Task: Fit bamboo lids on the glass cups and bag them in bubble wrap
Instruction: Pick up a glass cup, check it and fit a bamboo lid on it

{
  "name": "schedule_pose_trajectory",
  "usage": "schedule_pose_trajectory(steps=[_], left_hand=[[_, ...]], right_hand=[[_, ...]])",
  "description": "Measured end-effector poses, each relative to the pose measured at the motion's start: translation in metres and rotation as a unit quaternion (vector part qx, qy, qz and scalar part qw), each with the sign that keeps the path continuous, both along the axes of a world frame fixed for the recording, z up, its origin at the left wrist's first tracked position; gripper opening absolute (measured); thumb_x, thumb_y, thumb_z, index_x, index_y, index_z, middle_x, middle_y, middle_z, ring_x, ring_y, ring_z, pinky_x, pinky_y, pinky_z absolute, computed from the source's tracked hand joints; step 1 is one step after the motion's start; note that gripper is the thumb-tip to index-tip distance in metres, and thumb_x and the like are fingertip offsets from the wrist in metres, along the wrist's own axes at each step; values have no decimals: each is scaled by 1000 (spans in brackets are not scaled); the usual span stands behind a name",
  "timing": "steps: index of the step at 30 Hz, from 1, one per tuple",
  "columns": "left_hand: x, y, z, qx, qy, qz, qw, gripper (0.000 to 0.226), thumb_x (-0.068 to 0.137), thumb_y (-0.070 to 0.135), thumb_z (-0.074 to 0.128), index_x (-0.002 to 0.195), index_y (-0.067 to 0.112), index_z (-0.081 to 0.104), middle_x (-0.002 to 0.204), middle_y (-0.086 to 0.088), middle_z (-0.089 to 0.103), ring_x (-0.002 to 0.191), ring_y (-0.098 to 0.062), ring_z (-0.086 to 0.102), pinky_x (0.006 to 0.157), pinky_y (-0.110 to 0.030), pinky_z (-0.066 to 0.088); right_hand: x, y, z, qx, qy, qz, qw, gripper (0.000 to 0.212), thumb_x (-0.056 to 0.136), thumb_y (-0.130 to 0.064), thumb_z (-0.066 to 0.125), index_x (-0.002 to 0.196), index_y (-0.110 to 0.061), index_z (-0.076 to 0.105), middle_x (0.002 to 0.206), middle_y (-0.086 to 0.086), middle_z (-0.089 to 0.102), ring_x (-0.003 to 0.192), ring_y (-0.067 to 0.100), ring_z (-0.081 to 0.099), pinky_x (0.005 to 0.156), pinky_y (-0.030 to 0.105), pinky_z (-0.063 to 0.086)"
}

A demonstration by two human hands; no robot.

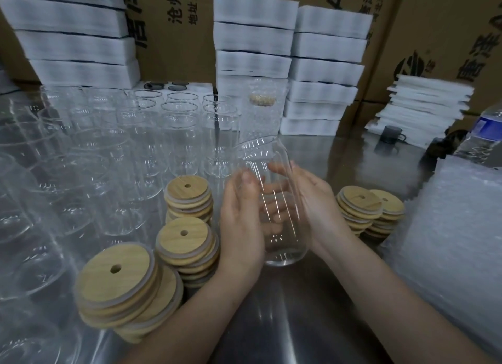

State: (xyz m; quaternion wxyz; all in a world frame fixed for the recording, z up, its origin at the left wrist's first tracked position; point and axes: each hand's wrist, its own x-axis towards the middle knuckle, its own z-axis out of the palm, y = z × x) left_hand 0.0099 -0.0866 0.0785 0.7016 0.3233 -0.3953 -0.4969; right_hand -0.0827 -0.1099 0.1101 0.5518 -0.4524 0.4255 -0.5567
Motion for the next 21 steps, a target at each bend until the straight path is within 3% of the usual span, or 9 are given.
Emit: schedule_pose_trajectory(steps=[3,5,7,9,11,13,16,19,21], left_hand=[[-1,-2,0,33,29,-31,999,71,83,72,40,129,21,55,120,-4,69,99,-26,71,79,-51,58],[0,-5,-1,54,41,-37,997,65,78,68,36,122,26,58,114,5,72,100,-18,71,86,-44,56],[3,-9,-3,68,40,-55,995,55,87,64,30,108,29,66,105,6,75,102,-17,70,97,-47,51],[7,-13,-6,73,31,-64,995,52,98,58,24,109,36,69,103,2,75,100,-20,71,93,-48,54],[10,-15,-8,62,29,-57,996,47,100,55,22,129,40,56,99,9,75,92,-12,73,78,-38,59],[9,-14,-5,65,47,-59,995,49,100,55,24,136,36,52,104,2,75,96,-20,72,80,-44,58],[5,-11,-2,82,73,-71,991,43,100,55,26,123,40,59,115,-6,71,107,-30,68,96,-58,50],[4,-8,2,83,75,-72,991,46,100,52,26,132,33,53,129,1,64,116,-23,64,104,-51,46],[2,-8,3,76,52,-62,994,49,98,51,28,133,26,51,127,1,65,114,-21,65,101,-46,49]], right_hand=[[-3,-4,2,37,-4,21,999,32,99,-37,53,101,-11,72,69,7,65,57,23,55,50,29,42],[-2,-5,2,59,-7,49,997,38,101,-41,49,107,-13,72,72,7,65,56,19,58,49,29,46],[-2,-5,0,68,-21,97,993,46,104,-45,38,115,-14,70,78,8,67,58,15,63,51,26,52],[-4,-4,-2,67,-23,157,985,57,101,-57,30,124,-18,64,94,11,72,76,18,70,69,34,58],[-9,-3,-4,53,15,198,979,73,87,-74,29,131,-23,56,115,13,70,100,25,70,89,46,55],[-9,-3,-3,32,43,211,976,77,77,-77,38,127,-22,57,114,15,68,97,28,67,81,45,53],[-5,0,0,15,23,184,983,72,78,-65,54,124,-10,58,93,16,65,71,28,60,66,40,47],[-2,2,2,-14,28,118,993,63,73,-56,59,116,-10,58,82,13,67,65,28,60,59,37,48],[0,3,2,-49,49,70,995,61,69,-53,63,114,-12,59,80,10,70,63,23,65,52,32,52]])
